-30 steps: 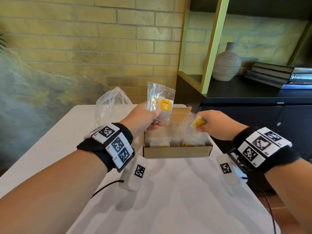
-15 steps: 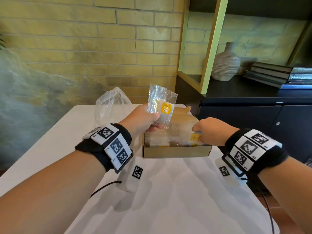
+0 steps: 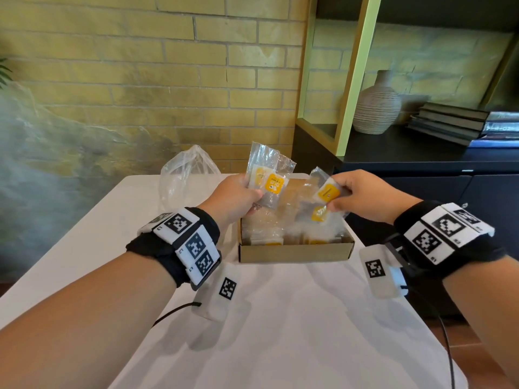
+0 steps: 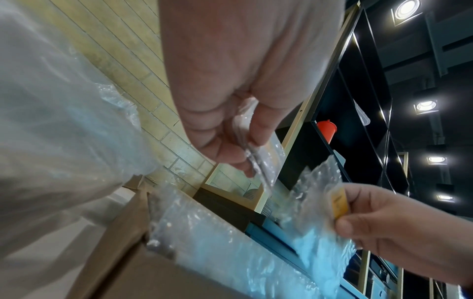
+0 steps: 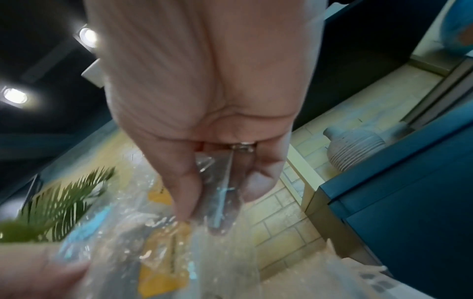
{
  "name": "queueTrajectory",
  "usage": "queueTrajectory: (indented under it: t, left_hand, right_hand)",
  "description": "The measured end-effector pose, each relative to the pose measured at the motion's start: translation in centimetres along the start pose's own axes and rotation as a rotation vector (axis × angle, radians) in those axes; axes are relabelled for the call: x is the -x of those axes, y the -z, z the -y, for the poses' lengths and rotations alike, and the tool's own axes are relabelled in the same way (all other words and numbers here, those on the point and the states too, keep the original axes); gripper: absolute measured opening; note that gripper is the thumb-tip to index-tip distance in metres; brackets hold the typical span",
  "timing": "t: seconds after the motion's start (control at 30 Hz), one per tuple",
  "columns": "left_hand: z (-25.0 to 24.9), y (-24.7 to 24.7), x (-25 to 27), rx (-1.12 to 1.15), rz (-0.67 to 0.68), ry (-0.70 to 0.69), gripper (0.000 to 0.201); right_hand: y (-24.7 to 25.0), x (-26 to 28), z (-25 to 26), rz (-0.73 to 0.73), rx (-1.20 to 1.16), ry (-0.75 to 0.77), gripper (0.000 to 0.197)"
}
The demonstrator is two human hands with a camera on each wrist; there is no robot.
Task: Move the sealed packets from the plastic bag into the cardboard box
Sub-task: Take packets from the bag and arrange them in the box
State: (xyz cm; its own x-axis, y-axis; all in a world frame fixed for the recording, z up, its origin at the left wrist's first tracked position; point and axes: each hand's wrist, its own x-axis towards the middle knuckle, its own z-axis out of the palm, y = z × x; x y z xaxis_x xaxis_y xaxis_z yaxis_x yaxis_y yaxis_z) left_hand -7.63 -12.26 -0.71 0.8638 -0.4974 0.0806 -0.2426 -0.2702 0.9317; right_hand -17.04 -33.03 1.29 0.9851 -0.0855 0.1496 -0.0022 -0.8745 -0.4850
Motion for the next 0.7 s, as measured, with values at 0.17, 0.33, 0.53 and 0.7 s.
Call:
queueTrajectory:
  t: [0.17,0.33,0.53,0.7]
  left_hand:
    - [0.2,-0.4,0.1,-0.031,0.017,0.0,0.015]
    - [0.1,-0.3,0.0,-0.01,-0.105,-0.046,0.014]
    - [-0.1,0.9,-0.1,0.038,-0.186,-0.055,0.021]
    - [0.1,0.7,0.1,0.025,-0.173,-0.051,0.014]
  right_hand:
    - [-0.2,0.0,1.5,-0.015,-0.019,0.046,0.018]
    - [-2.8,-0.7,1.7,-0.002,0.192,0.032,0.01]
    - [-5.6,-1.0,3.0,0.056,0.283,0.079,0.005]
    - [-7.1,-1.2,4.2,0.113,0.264,0.106,0.021]
